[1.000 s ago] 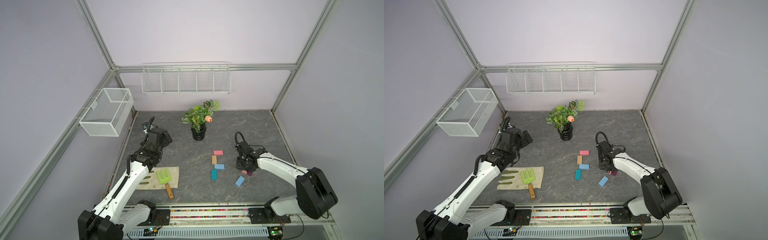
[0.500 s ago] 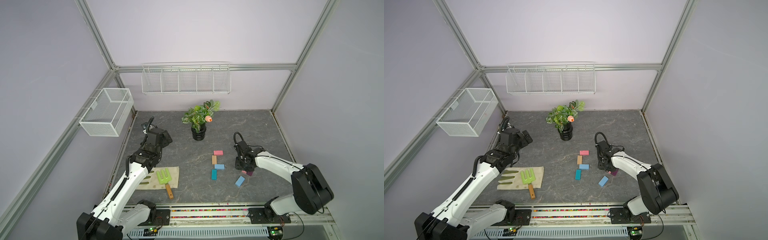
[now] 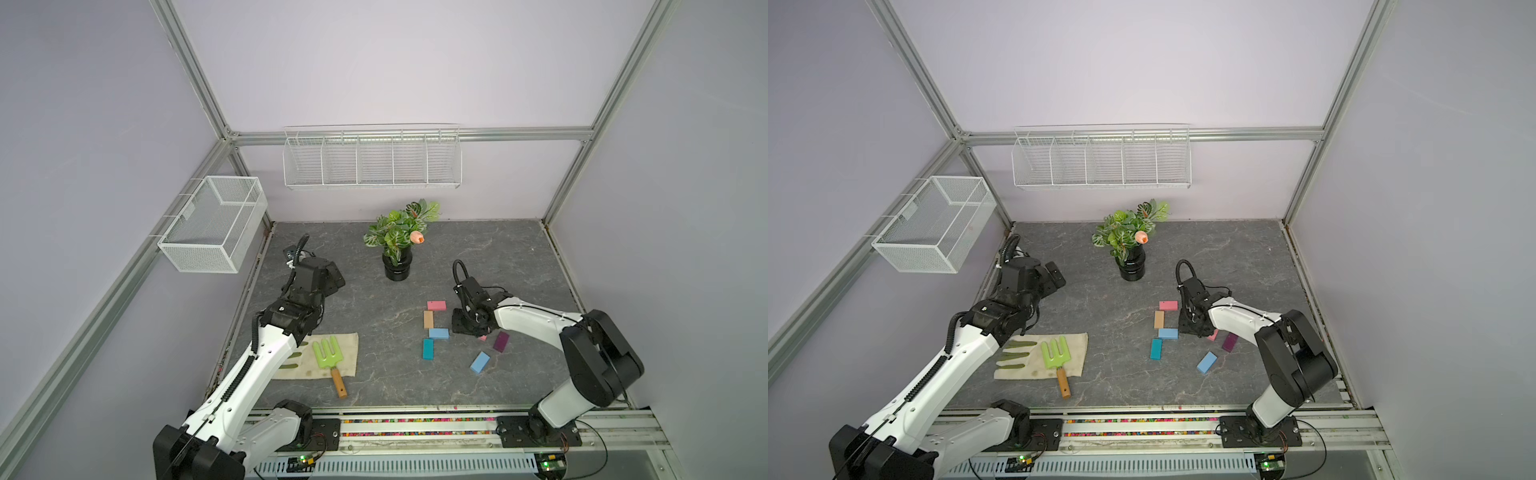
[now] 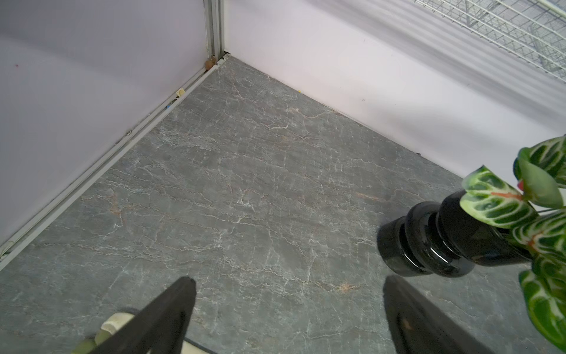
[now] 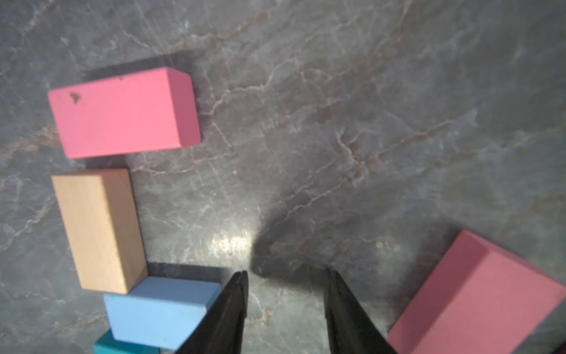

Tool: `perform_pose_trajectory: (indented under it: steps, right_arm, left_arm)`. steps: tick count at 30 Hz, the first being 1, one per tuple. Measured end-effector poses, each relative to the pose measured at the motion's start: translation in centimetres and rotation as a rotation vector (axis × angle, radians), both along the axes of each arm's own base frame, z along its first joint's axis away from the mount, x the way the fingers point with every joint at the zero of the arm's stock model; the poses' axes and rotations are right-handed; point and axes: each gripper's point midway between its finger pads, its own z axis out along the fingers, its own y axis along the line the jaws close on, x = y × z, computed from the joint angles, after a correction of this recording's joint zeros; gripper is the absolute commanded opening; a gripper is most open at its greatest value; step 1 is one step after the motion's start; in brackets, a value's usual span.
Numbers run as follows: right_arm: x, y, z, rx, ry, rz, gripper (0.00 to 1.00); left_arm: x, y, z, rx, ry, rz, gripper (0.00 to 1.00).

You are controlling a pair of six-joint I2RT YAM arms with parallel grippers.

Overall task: Assemble the number 8 with building blocks
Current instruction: Pick up the building block from the center of the board.

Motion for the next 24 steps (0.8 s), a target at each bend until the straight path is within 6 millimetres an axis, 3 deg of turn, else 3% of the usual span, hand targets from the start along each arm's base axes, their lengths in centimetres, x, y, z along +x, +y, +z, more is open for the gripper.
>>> perform_pose_trajectory:
  steps: [12,17,24]
  right_arm:
    - [-0.8,-4.3,4.9,-0.116,-0.108,-0.099,0.45]
    - [-1.7,-6.0,3.7,-0.156,-0.078,-0.160,0.46]
    - [-2.2,-6.5,2.5,-0.157,-0.048,-0.227,0.46]
  left_arm:
    - [-0.1,0.0,-0.3,0.001,0.009,-0.003,0.99]
    - [-0.2,-0.1,-0.5,-0.003,0.012,-0.007,0.99]
    - [-0.3,-0.1,-0.1,-0.009,0.001,-0.008,1.00]
